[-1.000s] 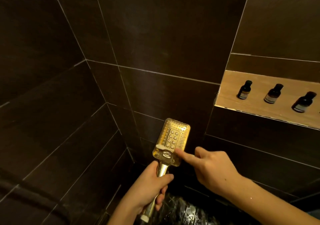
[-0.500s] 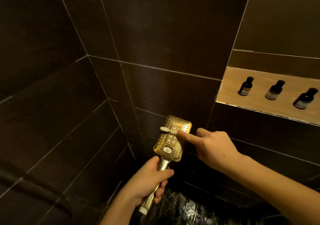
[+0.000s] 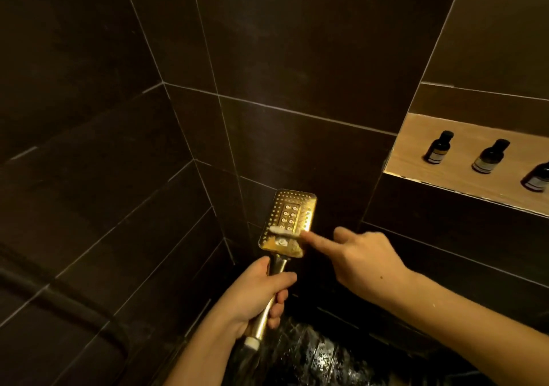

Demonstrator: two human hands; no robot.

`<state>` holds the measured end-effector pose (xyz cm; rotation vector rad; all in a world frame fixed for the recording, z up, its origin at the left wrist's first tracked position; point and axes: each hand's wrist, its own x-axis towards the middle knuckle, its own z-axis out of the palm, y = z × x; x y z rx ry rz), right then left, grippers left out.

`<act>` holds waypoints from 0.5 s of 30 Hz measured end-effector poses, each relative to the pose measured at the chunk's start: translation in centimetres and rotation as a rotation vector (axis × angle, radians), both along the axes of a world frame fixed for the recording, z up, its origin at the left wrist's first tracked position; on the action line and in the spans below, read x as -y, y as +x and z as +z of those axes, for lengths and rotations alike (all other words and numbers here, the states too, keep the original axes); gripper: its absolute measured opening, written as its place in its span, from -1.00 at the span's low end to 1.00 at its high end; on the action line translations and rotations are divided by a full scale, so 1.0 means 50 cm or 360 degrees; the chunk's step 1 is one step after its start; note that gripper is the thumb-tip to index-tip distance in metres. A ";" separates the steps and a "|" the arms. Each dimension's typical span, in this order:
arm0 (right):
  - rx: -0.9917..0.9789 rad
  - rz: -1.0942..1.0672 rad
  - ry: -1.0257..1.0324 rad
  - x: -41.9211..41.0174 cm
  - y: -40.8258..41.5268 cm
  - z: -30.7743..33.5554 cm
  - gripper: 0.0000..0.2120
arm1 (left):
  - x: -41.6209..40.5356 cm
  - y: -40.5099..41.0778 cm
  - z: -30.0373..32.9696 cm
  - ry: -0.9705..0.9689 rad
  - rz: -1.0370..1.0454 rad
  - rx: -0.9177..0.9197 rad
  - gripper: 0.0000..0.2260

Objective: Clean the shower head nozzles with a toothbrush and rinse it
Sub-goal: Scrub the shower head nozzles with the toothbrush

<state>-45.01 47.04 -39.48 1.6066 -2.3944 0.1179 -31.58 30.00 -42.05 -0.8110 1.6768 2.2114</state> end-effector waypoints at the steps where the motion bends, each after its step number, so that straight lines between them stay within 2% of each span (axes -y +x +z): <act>1: 0.0018 -0.0065 -0.0023 0.005 -0.005 0.002 -0.32 | -0.002 -0.001 0.000 0.0033 0.0053 -0.0021 -0.72; 4: 0.0098 -0.0050 -0.0017 0.006 0.022 -0.012 -0.26 | -0.007 0.003 0.000 0.0114 0.0176 -0.0139 -0.69; 6: 0.0123 0.0018 0.0016 -0.002 0.043 -0.027 -0.24 | -0.004 0.009 -0.003 0.0122 0.0195 -0.0191 -0.60; 8: 0.0129 -0.0065 -0.0043 -0.003 0.027 -0.029 -0.23 | -0.001 0.012 -0.006 0.0115 0.0182 -0.0221 -0.53; 11: 0.0186 -0.0187 -0.0134 0.005 0.009 -0.021 -0.26 | -0.004 0.011 0.001 0.0075 0.0155 -0.0246 -0.61; 15: 0.0164 0.0078 -0.0047 0.001 0.043 -0.041 -0.26 | -0.007 0.004 0.009 0.0043 0.0168 -0.0270 -0.78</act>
